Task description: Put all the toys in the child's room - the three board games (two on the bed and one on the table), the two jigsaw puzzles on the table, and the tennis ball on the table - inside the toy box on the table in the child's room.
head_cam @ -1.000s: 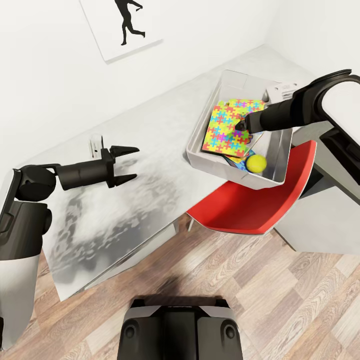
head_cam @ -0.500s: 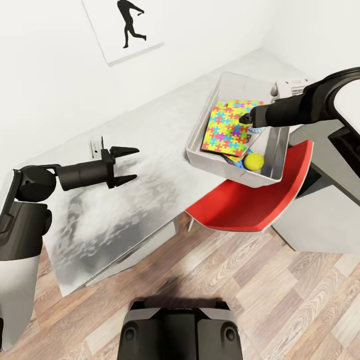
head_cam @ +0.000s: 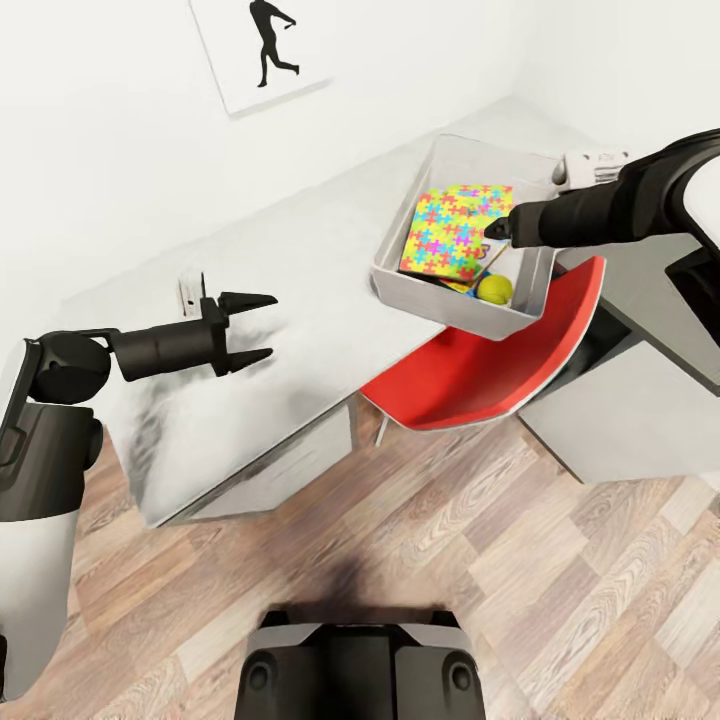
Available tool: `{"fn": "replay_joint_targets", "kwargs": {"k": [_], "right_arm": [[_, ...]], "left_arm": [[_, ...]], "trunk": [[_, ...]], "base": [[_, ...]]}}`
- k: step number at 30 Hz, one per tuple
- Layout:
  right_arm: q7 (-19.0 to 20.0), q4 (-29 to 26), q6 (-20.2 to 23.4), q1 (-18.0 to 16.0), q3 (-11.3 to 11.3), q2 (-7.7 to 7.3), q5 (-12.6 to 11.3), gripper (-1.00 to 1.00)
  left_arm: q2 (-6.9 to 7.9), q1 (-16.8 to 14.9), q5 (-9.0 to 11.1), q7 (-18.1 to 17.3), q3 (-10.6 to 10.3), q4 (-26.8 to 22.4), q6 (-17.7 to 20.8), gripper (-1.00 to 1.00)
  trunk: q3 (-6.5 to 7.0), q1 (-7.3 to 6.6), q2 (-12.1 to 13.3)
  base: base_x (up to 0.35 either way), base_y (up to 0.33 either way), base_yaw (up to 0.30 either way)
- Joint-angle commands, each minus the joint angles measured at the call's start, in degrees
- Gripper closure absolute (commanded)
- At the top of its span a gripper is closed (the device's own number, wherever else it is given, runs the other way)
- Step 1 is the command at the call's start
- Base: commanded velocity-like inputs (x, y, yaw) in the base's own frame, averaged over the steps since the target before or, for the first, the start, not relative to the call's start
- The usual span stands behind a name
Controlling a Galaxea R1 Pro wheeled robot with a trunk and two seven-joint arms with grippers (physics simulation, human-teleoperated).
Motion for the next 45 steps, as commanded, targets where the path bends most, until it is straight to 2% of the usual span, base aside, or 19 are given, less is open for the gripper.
{"fn": "replay_joint_targets", "kwargs": {"k": [1,7,14,21,25,26,28,29,32,33,37,39,41,42,45], "right_arm": [[-0.61,-0.06,0.17,-0.10,-0.43,-0.04,-0.54,-1.00],[-0.73,-0.13,0.10,0.02,-2.28,-0.32,-0.75,-1.00],[-0.77,-0.14,0.08,0.07,-2.98,-0.91,-0.80,-1.00],[-0.78,-0.15,0.07,0.10,-5.11,-2.88,-1.65,-1.00],[-0.79,-0.16,0.07,0.10,-7.13,-5.32,-4.22,-1.00],[-0.79,-0.16,0.07,0.10,-7.13,-5.32,-4.22,-1.00],[-0.79,-0.16,0.07,0.10,-7.64,-6.64,-5.39,-1.00],[-0.79,-0.16,0.07,0.10,-7.64,-6.64,-5.39,-1.00],[-0.79,-0.16,0.07,0.19,-8.01,-8.20,-6.42,-1.00],[-0.79,-0.16,0.07,0.19,-8.01,-8.20,-6.42,-1.00],[-0.74,-0.16,0.04,2.79,-8.42,-9.66,-7.01,-1.00],[-0.68,-0.16,0.03,3.85,-8.70,-9.91,-7.07,-1.00],[-0.56,-0.16,0.01,5.92,-9.93,-10.31,-7.18,-1.00],[-0.56,-0.16,0.01,5.92,-9.93,-10.31,-7.18,-1.00],[-0.50,-0.16,-0.01,8.87,-12.62,-10.70,-7.30,-1.00]], "left_arm": [[0.03,-0.05,0.60,0.59,0.05,-0.02,-0.09,-1.00],[-0.01,-0.05,0.60,0.58,0.23,-0.02,-0.08,-1.00],[-0.05,-0.05,0.61,0.58,0.27,-0.02,-0.07,-1.00],[-0.06,-0.05,0.66,0.55,0.28,-0.02,-0.07,-1.00],[-0.08,-0.05,0.68,0.21,0.17,-0.02,-0.07,-1.00],[-0.08,-0.05,0.68,0.21,0.17,-0.02,-0.07,-1.00],[-0.13,-0.05,0.68,0.06,0.09,-0.02,-0.07,-1.00],[-0.13,-0.05,0.68,0.06,0.09,-0.02,-0.07,-1.00],[-0.31,-0.07,0.68,-0.04,-0.04,-0.02,-0.07,-1.00],[-0.31,-0.07,0.68,-0.04,-0.04,-0.02,-0.07,-1.00],[-0.59,-0.11,0.68,-0.09,-0.17,-0.02,-0.07,-1.00],[-0.62,-0.11,0.68,-0.11,-0.19,-0.02,-0.07,-1.00],[-0.71,-0.12,0.68,-0.15,-0.22,-0.02,-0.07,-1.00],[-0.71,-0.12,0.68,-0.15,-0.22,-0.02,-0.07,-1.00],[-0.85,-0.15,0.68,-0.16,-0.25,-0.02,-0.07,-1.00]], "trunk": [[0.01,0.02,-0.10],[0.57,0.02,-0.10],[1.22,0.02,-0.10],[1.85,0.02,-0.10],[2.16,0.02,-0.10],[2.23,0.02,-0.10],[2.37,0.02,-0.10],[2.44,0.02,-0.10],[2.63,0.02,-0.10],[2.70,0.02,-0.10],[2.95,0.02,-0.10],[3.08,0.02,-0.10],[3.21,0.02,-0.10],[3.27,0.02,-0.10],[3.47,0.02,-0.10]], "base": [[-0.175,0.000,0.000],[-0.097,0.000,0.003],[-0.036,0.000,0.034],[-0.012,0.000,0.005],[-0.005,0.000,-0.110],[-0.003,0.000,-0.145],[-0.002,0.000,-0.168],[-0.002,0.000,-0.175],[-0.001,0.000,-0.193],[-0.001,0.000,-0.200],[-0.001,0.000,-0.211],[0.000,0.000,-0.217],[0.000,0.000,-0.219],[0.000,0.000,-0.220],[0.000,0.000,-0.220]]}}
